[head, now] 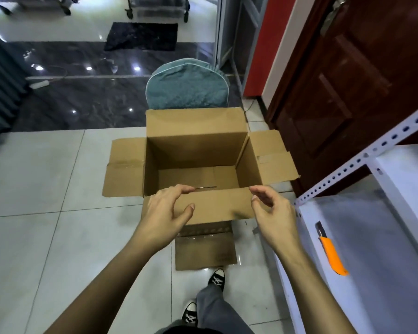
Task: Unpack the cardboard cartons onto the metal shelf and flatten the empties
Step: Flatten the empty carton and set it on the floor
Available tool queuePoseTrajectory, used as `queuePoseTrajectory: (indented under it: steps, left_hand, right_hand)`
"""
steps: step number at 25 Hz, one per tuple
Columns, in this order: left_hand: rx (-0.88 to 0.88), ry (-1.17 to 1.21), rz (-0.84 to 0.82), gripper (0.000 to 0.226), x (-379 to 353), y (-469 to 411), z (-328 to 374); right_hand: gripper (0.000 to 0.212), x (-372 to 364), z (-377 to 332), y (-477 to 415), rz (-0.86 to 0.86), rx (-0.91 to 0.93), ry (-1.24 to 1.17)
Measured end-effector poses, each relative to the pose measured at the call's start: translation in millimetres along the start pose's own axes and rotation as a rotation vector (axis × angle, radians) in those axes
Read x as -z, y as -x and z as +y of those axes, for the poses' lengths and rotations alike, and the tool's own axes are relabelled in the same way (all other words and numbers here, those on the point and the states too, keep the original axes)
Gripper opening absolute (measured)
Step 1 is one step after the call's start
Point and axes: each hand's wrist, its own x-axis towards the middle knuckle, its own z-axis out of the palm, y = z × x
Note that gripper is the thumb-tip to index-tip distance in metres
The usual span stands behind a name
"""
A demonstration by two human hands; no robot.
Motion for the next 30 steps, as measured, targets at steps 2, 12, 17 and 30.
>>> queuePoseTrajectory:
  steps: [2, 12, 17, 30]
  left_hand:
    - [0.043, -0.038, -0.036, 0.038, -15, -13, -10]
    - [0.046, -0.304, -0.197, 0.082, -97, -24, -80]
    - [0.073, -0.417, -0.211, 0.097, -118, -23, -105]
    - [0.085, -0.556, -0.068, 0.088, -140, -5, -159]
  right_hand:
    - [0.026, -7, 12, -16, -0.049, -0.019, 0.034]
    - [0.037, -45, 72, -56, -0.371, 0.099, 0.301]
    - [0.075, -57, 104, -58, -0.555, 0.268, 0.562]
    - [0.075, -92, 149, -61, -0.498, 0.351, 0.809]
